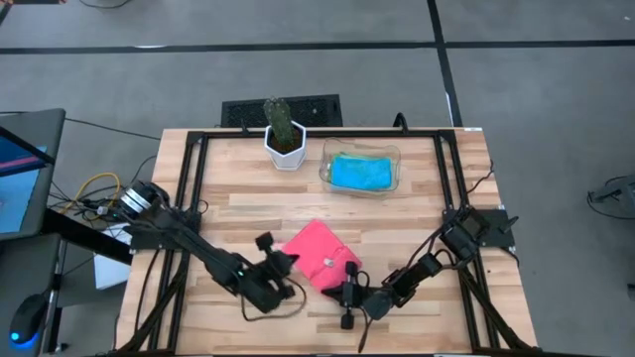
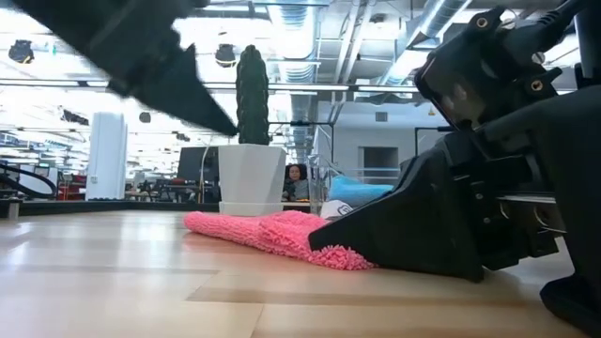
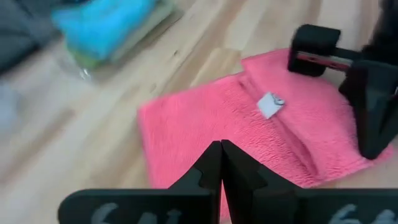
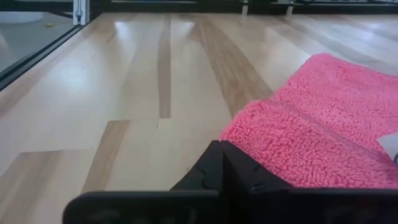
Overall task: Fold microfiber towels
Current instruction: Fold the pink towel
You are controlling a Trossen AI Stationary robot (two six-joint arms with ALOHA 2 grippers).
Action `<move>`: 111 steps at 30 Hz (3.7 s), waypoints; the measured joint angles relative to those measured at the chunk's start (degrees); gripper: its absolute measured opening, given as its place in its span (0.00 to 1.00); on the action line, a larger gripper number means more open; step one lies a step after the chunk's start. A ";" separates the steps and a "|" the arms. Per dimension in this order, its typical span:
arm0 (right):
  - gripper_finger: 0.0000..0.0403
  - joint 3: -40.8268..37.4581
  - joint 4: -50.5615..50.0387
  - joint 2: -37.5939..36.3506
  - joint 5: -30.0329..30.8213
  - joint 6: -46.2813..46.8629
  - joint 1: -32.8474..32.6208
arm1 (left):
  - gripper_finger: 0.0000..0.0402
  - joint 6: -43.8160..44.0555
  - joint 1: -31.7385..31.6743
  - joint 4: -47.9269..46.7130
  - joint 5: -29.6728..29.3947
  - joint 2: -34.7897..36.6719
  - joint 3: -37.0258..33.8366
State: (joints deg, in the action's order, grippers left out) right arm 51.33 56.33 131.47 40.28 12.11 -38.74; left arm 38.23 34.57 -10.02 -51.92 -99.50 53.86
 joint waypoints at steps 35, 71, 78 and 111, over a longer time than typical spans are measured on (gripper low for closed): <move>0.12 -0.07 -6.72 -9.63 0.49 -2.09 -0.78 | 0.14 14.91 -1.51 33.74 8.19 -7.24 -19.89; 0.12 0.00 -20.58 -12.23 0.25 10.88 0.96 | 0.00 9.80 -2.58 -1.77 11.41 -5.38 5.77; 0.12 0.01 -23.91 -12.19 0.07 11.49 0.98 | 0.00 8.29 -2.43 -0.68 11.70 -5.30 7.37; 0.04 4.98 -24.37 -6.05 -3.97 20.37 0.27 | 0.00 1.37 -2.65 14.52 18.97 -5.58 7.50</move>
State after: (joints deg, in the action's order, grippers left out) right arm 56.31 31.96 125.43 36.31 32.48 -38.47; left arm 39.61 31.92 4.50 -32.95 -105.08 61.36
